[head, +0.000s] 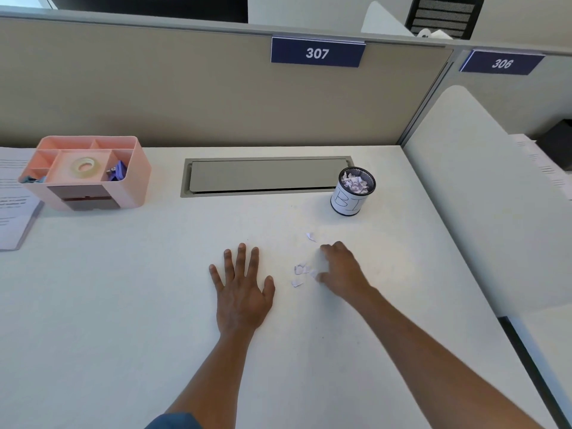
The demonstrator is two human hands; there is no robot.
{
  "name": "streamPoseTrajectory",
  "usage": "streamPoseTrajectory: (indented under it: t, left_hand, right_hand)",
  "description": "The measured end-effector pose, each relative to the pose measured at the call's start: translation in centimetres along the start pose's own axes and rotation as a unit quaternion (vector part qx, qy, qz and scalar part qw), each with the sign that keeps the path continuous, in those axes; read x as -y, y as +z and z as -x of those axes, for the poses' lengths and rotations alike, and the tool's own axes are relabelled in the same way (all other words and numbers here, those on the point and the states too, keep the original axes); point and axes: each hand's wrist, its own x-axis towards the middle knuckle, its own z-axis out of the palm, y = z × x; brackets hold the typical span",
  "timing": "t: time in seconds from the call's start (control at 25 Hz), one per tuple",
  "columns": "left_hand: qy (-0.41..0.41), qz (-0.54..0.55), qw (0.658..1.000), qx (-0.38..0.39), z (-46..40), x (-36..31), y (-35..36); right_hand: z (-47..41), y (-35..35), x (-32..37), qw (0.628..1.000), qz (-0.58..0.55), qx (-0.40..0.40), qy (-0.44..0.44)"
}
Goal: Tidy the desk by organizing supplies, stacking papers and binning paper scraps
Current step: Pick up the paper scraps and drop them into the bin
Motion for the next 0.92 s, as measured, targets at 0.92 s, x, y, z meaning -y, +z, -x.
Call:
streamPoseTrajectory:
  t: [0.92]
  left_hand:
    - [-0.004,-0.006,1.000,0.012,0.0,-0.1,-0.1]
  right_hand:
    - [2.6,4.5,5.0,0.986,0.125,-0.011,-0.113]
